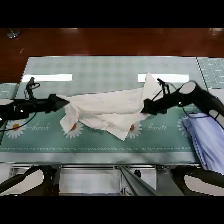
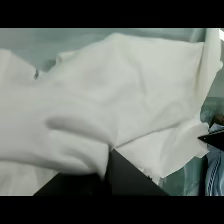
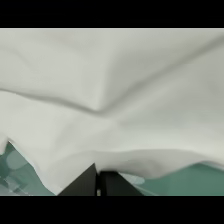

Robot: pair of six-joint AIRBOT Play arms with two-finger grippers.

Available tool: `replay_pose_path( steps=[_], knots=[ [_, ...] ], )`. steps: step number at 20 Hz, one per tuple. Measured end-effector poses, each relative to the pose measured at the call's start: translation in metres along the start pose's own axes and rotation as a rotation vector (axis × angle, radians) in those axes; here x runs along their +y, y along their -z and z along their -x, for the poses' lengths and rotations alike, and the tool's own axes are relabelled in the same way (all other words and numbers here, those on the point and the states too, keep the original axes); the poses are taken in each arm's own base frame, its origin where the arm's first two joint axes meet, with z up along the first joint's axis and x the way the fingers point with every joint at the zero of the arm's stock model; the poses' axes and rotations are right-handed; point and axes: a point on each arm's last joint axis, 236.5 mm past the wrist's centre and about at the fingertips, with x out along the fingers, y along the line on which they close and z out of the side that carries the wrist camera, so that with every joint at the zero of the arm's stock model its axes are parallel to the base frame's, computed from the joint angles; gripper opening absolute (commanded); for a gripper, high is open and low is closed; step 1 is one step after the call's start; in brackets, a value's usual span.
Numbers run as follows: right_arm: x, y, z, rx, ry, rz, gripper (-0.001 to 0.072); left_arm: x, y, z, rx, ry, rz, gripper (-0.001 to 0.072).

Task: Fold the shirts.

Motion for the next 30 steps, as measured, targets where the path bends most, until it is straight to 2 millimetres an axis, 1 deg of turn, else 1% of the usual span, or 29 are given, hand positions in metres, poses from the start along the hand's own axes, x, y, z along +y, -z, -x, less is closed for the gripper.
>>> replay_pose_path(
  steps=[1, 2, 3, 4, 5, 6, 7, 8, 9, 10, 11, 13, 15, 17, 19, 21, 23, 24, 26, 28, 30],
  knots=[
    [0.009, -0.021, 0.020, -0.040, 0.012, 0.048, 0.0019, -0.018, -0.018, 0.007, -0.034, 0.030, -0.039, 0.0023],
    [0.020, -0.047, 0.045, -0.111, 0.022, 0.089, 0.0019, -0.041, -0.040, 0.017, -0.077, 0.064, -0.086, 0.0023],
    [0.033, -0.073, 0.077, -0.188, 0.035, 0.137, 0.0019, -0.071, -0.064, 0.032, -0.135, 0.103, -0.150, 0.0023],
    [0.048, -0.097, 0.113, -0.274, 0.046, 0.179, 0.0019, -0.102, -0.088, 0.049, -0.196, 0.139, -0.220, 0.0023],
    [0.066, -0.121, 0.158, -0.381, 0.057, 0.226, 0.0019, -0.140, -0.110, 0.071, -0.259, 0.175, -0.301, 0.0023],
    [0.083, -0.137, 0.202, -0.481, 0.071, 0.270, 0.0019, -0.176, -0.127, 0.095, -0.319, 0.202, -0.386, 0.0023],
    [0.103, -0.147, 0.249, -0.588, 0.082, 0.315, 0.0019, -0.212, -0.139, 0.120, -0.376, 0.228, -0.474, 0.0023],
    [0.121, -0.149, 0.292, -0.686, 0.096, 0.361, 0.0019, -0.250, -0.148, 0.148, -0.438, 0.243, -0.563, 0.0023],
    [0.139, -0.143, 0.331, -0.777, 0.105, 0.401, 0.0019, -0.283, -0.153, 0.177, -0.501, 0.248, -0.640, 0.0023],
    [0.156, -0.132, 0.368, -0.868, 0.116, 0.439, 0.0019, -0.309, -0.153, 0.201, -0.552, 0.235, -0.705, 0.0023],
    [0.172, -0.115, 0.401, -0.952, 0.124, 0.475, 0.0019, -0.332, -0.151, 0.227, -0.604, 0.208, -0.769, 0.0023],
    [0.195, -0.076, 0.451, -1.086, 0.154, 0.536, 0.0019, -0.366, -0.141, 0.272, -0.705, 0.134, -0.865, 0.0023],
    [0.210, -0.035, 0.484, -1.184, 0.186, 0.582, 0.0019, -0.386, -0.126, 0.311, -0.802, 0.031, -0.933, 0.0023],
    [0.217, 0.002, 0.506, -1.258, 0.224, 0.610, 0.0019, -0.396, -0.109, 0.344, -0.892, -0.088, -0.980, 0.0023],
    [0.219, 0.032, 0.520, -1.305, 0.255, 0.623, 0.0019, -0.402, -0.092, 0.368, -0.962, -0.191, -1.007, 0.0023],
    [0.217, 0.056, 0.523, -1.313, 0.284, 0.630, 0.0020, -0.402, -0.076, 0.384, -1.000, -0.281, -1.021, 0.0023],
    [0.210, 0.073, 0.519, -1.288, 0.319, 0.624, 0.0020, -0.401, -0.060, 0.390, -1.008, -0.332, -1.032, 0.0023],
    [0.204, 0.078, 0.515, -1.263, 0.339, 0.614, 0.0020, -0.399, -0.054, 0.388, -0.995, -0.340, -1.034, 0.0023],
    [0.193, 0.083, 0.505, -1.213, 0.360, 0.595, 0.0020, -0.383, -0.049, 0.374, -0.928, -0.348, -1.012, 0.0023],
    [0.177, 0.077, 0.488, -1.144, 0.379, 0.561, 0.0020, -0.359, -0.049, 0.348, -0.823, -0.335, -0.967, 0.0023],
    [0.158, 0.064, 0.460, -1.051, 0.383, 0.520, 0.0020, -0.321, -0.054, 0.310, -0.685, -0.325, -0.891, 0.0023]
  ],
)
